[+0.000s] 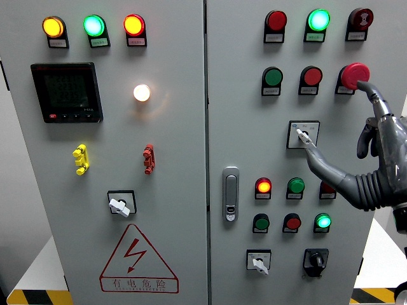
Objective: Rotate and turn off gray switch
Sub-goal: 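Move the right hand toward the white rotary switch knob, then close the right hand fingers around the white switch knob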
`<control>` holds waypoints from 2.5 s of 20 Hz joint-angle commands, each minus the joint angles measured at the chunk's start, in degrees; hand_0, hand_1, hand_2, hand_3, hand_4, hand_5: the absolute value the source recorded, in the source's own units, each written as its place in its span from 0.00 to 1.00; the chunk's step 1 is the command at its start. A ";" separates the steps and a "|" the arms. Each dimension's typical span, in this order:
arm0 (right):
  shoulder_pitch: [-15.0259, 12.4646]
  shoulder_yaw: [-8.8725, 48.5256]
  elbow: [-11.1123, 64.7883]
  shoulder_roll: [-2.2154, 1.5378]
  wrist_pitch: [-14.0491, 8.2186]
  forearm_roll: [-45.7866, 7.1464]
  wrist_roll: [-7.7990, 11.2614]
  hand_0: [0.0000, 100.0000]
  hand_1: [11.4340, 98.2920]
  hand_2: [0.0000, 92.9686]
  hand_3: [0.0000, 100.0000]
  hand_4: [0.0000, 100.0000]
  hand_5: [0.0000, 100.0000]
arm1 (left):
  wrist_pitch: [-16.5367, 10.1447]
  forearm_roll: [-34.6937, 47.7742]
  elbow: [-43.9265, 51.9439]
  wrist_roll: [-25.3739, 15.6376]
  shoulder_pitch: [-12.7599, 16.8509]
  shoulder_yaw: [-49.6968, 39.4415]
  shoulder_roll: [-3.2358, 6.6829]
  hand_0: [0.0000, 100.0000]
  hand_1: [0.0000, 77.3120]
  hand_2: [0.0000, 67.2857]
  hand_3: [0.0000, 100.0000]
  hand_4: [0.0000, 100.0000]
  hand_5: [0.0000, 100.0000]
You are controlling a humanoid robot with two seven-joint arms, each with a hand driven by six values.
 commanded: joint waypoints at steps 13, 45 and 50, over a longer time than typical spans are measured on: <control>0.36 0.14 -2.63 -0.03 1.01 0.26 -0.19 0.00 0.30 0.39 0.92 0.93 1.00 | 0.00 0.00 0.00 0.00 -0.04 0.00 0.01 0.33 0.00 0.18 0.22 0.12 0.12; 5.28 -0.56 -13.71 -0.12 0.66 0.35 -0.63 0.00 0.25 0.61 0.91 0.94 1.00 | 0.00 0.00 0.00 0.00 0.05 0.00 0.01 0.33 0.00 0.18 0.22 0.12 0.12; 5.46 -0.65 -14.50 -0.12 0.66 0.26 -0.63 0.00 0.24 0.61 0.92 0.95 1.00 | 0.00 0.00 0.00 0.00 0.05 0.00 0.01 0.33 0.00 0.18 0.22 0.12 0.12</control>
